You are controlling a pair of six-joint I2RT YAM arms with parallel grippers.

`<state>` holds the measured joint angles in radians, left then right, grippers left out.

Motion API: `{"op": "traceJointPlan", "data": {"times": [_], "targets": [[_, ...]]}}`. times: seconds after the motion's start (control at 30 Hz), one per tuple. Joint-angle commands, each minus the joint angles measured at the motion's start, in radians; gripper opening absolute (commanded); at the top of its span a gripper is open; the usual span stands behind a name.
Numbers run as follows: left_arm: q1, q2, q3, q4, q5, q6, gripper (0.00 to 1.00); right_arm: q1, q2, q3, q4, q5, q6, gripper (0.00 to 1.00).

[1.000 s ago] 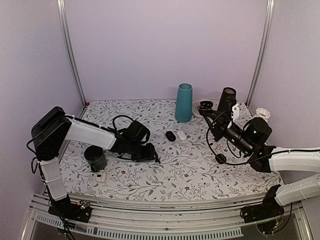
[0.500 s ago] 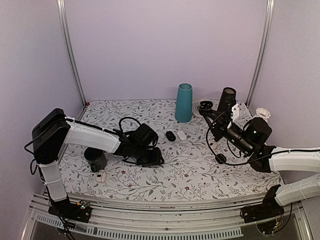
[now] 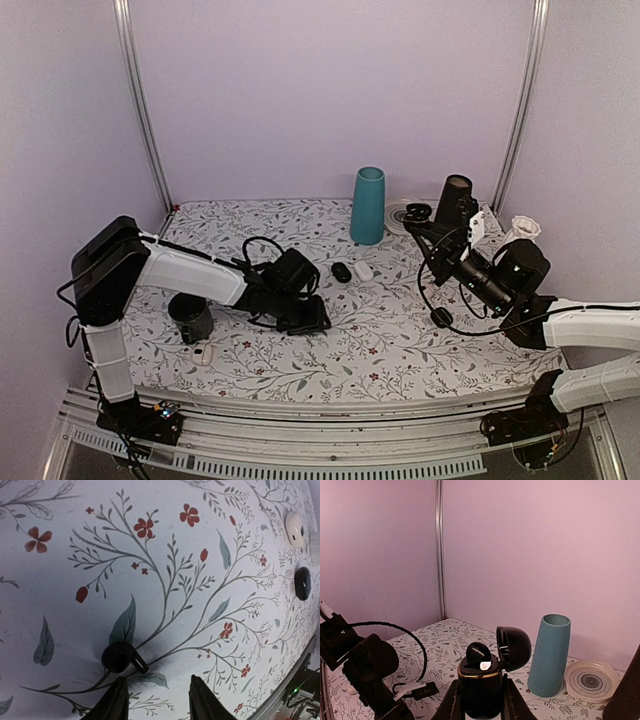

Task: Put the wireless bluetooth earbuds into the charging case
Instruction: Adjust the right earbud at the center of the board.

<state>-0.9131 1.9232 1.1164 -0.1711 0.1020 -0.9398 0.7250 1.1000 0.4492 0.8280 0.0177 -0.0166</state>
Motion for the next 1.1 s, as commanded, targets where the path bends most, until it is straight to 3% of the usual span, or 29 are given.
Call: {"op": "traceJointPlan", "data": {"times": [0.0,0.43,0.57,0.87,1.07], "targets": [[0.024,0.020,0.016,-0.005,-0.004,0.011,0.43,-0.006,-0.027,-0.007,0.001,0.012,-0.005,0.04],[0.067,0.106,0.095,-0.056,-0.007,0.128,0.42,-0.007,-0.047,-0.003,-0.024,0.027,-0.018,0.04],[0.065,0.100,0.111,-0.112,-0.070,0.185,0.41,-0.008,-0.051,-0.005,-0.025,0.030,-0.016,0.04],[0.033,0.095,0.149,-0.178,-0.193,0.504,0.43,-0.008,-0.049,-0.007,-0.028,0.036,-0.017,0.04],[0.011,0.095,0.177,-0.165,-0.184,0.664,0.44,-0.008,-0.052,-0.011,-0.032,0.044,-0.006,0.04]]}}
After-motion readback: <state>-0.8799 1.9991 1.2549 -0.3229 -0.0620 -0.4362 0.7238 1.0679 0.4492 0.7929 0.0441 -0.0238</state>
